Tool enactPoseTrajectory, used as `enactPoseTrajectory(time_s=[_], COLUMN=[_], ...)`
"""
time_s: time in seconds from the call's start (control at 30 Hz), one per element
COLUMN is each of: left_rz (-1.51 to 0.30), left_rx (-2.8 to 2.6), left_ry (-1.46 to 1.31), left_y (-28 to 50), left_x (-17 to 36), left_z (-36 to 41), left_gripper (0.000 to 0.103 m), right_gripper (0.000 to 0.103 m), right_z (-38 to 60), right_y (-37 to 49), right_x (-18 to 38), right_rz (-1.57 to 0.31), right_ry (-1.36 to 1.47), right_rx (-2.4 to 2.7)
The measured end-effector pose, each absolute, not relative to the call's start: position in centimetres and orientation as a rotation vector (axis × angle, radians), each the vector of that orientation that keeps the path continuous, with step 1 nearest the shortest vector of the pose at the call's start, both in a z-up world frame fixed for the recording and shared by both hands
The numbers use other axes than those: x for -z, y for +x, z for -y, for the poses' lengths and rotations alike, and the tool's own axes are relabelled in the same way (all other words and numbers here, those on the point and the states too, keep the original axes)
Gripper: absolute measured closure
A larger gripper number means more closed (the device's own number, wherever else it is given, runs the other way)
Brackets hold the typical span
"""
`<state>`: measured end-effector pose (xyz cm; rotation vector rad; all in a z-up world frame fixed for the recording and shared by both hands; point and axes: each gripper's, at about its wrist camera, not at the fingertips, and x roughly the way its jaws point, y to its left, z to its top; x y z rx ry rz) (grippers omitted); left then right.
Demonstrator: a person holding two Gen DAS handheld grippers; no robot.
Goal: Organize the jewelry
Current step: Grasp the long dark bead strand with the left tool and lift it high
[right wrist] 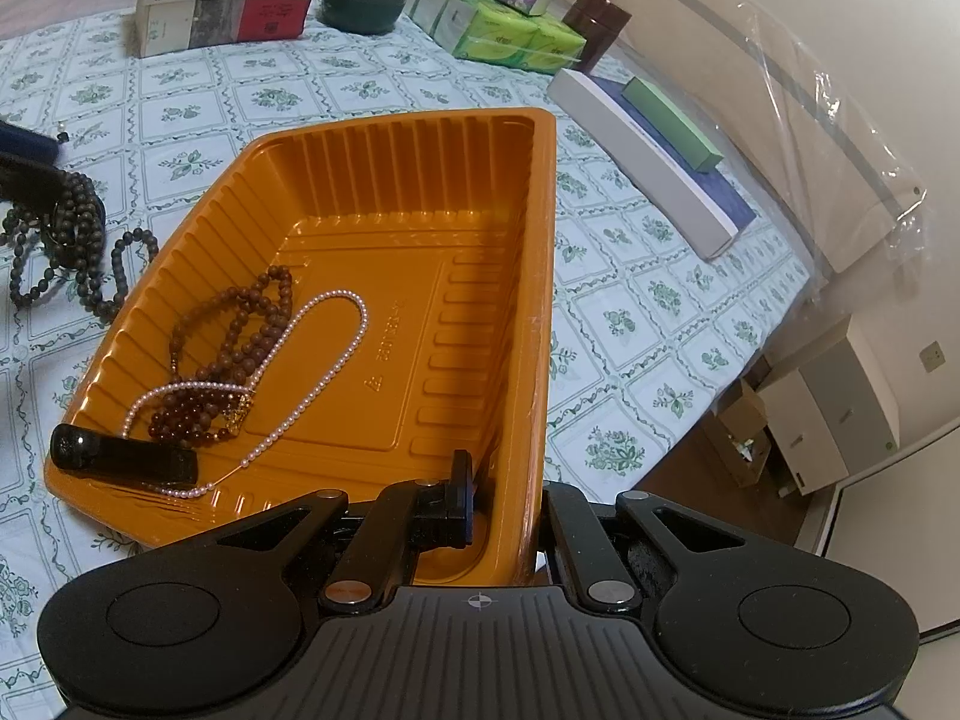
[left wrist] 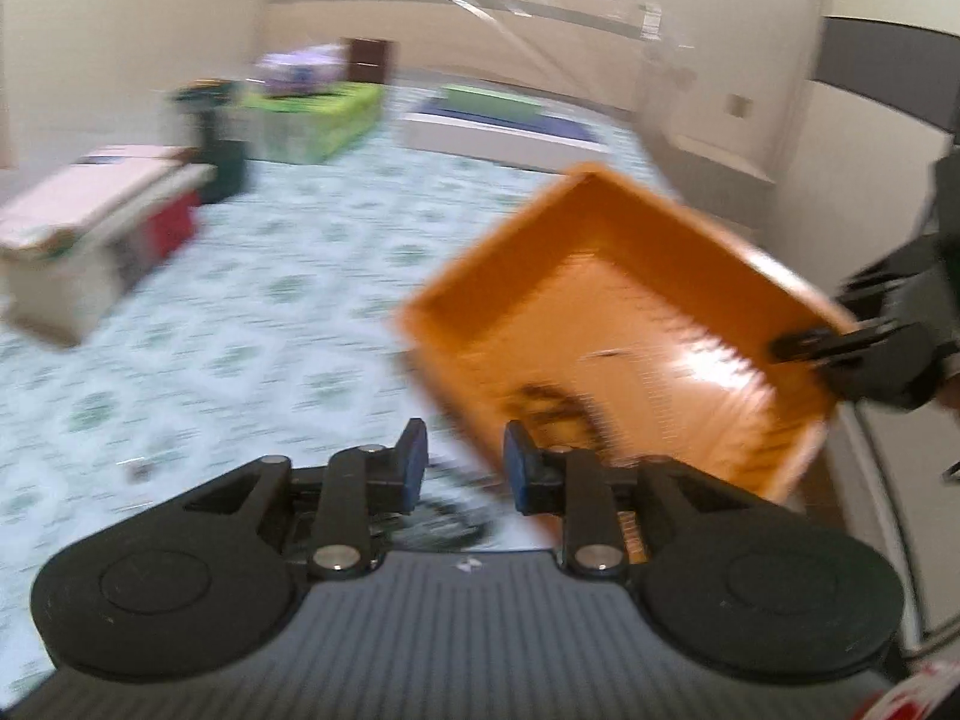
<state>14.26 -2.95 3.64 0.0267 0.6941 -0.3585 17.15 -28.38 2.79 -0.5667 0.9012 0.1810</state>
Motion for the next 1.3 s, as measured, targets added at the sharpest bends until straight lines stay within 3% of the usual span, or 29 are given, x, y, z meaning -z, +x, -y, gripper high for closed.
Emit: enactPoseTrajectory(time_s=[0.3,0.57,0.93,1.0,1.07,1.3], left_rz=[-0.733,-0.745,-0.717,-0.706,-0.696,-0.664], left_rx=[0.137,0.15,0.2,0.196,0.183,0.208], left_ry=[0.068,0.032,0.479,0.541,0.569,0.455], left_y=[11.2,11.2,13.3,13.3,13.3,13.4], left_x=[-0.2,1.7,4.5,4.8,4.8,0.8], left_z=[-3.9,-2.9,1.8,2.1,2.2,0.8], left_gripper=[0.077,0.077,0.078,0.082,0.097,0.097], right_gripper=[0.098,0.098,0.098,0.098,0.098,0.098], right_z=[28.5,28.5,28.4,28.5,28.5,28.5], right_y=[17.1,17.1,17.1,17.1,17.1,17.2], right_x=[-2.8,-2.8,-2.8,-2.8,-2.8,-2.8], right_rz=[-0.902,-0.902,-0.903,-0.904,-0.905,-0.904], right_ry=[-0.566,-0.57,-0.57,-0.568,-0.567,-0.568], right_rx=[-0.18,-0.18,-0.179,-0.179,-0.179,-0.179])
